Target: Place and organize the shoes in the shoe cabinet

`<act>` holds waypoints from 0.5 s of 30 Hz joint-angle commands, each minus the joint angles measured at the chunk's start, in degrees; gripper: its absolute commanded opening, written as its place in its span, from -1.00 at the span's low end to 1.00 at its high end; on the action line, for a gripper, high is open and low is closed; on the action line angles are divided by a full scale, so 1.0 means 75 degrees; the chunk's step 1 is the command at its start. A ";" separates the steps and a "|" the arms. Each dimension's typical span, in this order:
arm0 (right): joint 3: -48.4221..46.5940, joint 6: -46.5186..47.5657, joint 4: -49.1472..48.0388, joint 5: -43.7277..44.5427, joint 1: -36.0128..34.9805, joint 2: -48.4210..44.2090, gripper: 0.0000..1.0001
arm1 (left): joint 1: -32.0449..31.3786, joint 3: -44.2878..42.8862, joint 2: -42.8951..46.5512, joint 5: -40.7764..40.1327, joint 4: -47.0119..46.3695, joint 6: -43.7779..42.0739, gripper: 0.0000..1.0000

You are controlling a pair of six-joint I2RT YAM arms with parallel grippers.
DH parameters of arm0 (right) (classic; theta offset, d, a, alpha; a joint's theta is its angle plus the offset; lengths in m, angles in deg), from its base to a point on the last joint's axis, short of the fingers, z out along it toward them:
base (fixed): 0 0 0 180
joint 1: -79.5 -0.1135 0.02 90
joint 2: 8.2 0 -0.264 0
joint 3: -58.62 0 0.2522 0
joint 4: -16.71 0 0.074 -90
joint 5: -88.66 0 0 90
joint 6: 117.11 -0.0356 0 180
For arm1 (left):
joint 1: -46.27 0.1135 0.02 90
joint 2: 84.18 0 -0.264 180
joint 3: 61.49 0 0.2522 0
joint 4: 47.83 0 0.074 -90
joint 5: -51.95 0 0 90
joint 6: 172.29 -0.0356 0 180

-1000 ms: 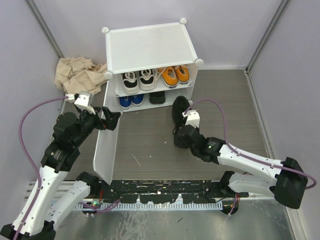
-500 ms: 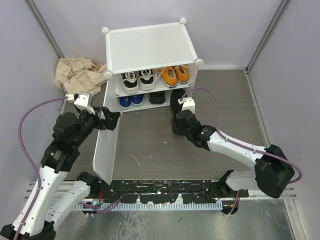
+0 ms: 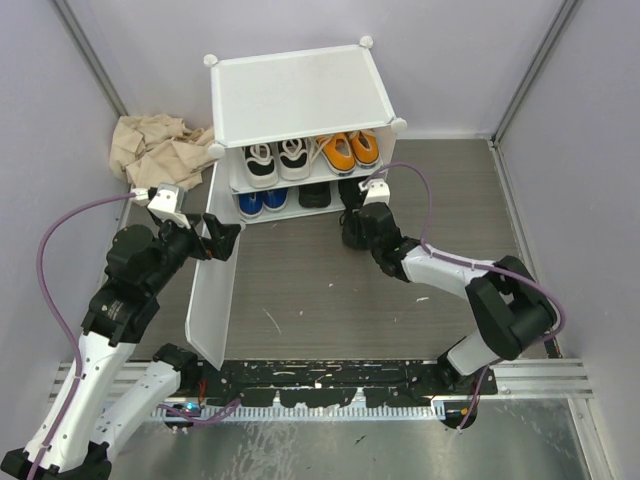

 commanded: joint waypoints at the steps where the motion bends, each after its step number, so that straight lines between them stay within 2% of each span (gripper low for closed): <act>1: -0.0552 0.0396 -0.2411 0.0178 0.0016 0.0306 -0.98 | 0.0019 0.0417 -0.0179 -0.0032 0.1608 -0.0260 0.96; 5: -0.0497 0.0414 -0.3303 0.0572 0.0019 0.0646 -0.98 | 0.0020 0.0405 -0.0192 -0.0019 0.1620 -0.0268 0.96; 15: -0.1039 0.0632 -0.3999 0.1234 0.0024 0.1625 -0.98 | 0.0022 0.0421 -0.0270 -0.0001 0.1607 -0.0260 0.96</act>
